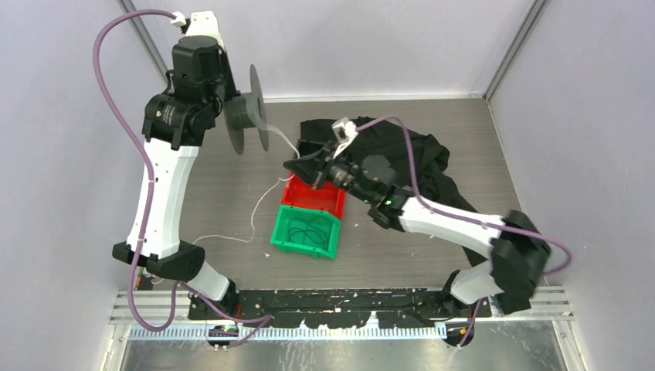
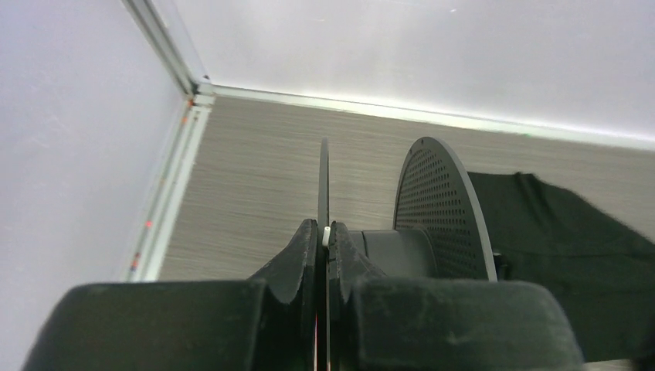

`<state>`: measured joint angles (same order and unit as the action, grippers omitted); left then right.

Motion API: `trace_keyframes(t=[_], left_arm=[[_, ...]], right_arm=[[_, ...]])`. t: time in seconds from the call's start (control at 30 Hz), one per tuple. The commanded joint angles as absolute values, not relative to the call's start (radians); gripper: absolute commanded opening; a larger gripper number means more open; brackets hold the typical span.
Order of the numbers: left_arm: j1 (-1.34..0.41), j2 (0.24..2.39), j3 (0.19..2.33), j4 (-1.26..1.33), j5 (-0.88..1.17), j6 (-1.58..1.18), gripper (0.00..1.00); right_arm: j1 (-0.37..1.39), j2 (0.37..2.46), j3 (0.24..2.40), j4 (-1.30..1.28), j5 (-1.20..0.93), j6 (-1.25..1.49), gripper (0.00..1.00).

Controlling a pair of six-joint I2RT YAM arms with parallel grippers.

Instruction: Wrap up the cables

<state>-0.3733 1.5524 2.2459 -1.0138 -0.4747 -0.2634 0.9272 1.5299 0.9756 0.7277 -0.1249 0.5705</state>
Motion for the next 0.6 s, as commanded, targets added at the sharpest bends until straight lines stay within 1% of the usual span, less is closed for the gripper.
trace_keyframes(t=[0.0, 0.13, 0.3, 0.43, 0.57], left_arm=[[-0.361, 1.487, 2.225, -0.858, -0.477, -0.080, 0.01], [-0.359, 1.493, 2.226, -0.892, -0.437, 0.009, 0.01], [-0.357, 1.458, 2.173, -0.911, -0.363, 0.085, 0.00], [-0.355, 1.416, 2.137, -0.942, -0.240, 0.141, 0.00], [-0.348, 1.377, 2.136, -1.033, 0.017, 0.200, 0.00]], right_arm=[[0.934, 1.317, 1.048, 0.516, -0.171, 0.388, 0.01], [0.932, 1.264, 1.193, 0.328, -0.209, 0.247, 0.01], [0.899, 1.259, 1.354, 0.198, -0.148, 0.115, 0.01], [0.760, 1.271, 1.415, 0.173, -0.149, 0.141, 0.01], [0.564, 1.319, 1.446, 0.175, -0.286, 0.276, 0.01]])
